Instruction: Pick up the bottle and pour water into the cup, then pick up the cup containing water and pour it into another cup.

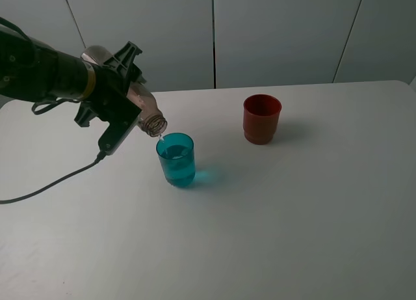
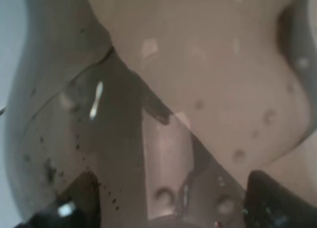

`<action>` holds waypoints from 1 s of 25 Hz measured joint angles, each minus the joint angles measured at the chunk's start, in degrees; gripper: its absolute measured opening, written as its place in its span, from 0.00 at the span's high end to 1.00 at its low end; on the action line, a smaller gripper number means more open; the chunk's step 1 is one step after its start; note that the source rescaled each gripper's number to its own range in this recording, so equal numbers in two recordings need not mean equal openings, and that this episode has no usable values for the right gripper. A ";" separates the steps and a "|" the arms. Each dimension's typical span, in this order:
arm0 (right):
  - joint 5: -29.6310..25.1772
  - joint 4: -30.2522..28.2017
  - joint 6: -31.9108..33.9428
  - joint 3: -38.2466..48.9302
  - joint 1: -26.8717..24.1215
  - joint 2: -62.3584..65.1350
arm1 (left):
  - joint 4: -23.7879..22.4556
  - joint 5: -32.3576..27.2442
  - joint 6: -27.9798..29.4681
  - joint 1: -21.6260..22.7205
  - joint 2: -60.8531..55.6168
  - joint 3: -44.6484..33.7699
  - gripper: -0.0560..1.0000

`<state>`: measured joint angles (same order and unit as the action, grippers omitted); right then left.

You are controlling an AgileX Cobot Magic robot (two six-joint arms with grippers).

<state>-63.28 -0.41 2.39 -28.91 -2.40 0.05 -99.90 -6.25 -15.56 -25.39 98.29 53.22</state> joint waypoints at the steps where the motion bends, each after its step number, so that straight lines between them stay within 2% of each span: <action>1: 0.00 0.00 -0.10 0.00 0.00 0.00 | 0.00 0.12 -0.28 0.00 0.00 0.00 0.95; 16: 0.00 0.00 -0.10 0.00 0.00 0.00 | 0.00 1.81 -3.02 -0.04 0.00 0.00 0.95; 25: 0.00 0.00 -0.10 0.00 0.00 0.00 | 0.00 1.92 -4.12 -0.44 1.39 3.31 0.95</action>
<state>-63.28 -0.41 2.29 -28.91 -2.40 0.05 -99.90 -4.32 -19.68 -25.83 99.68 56.53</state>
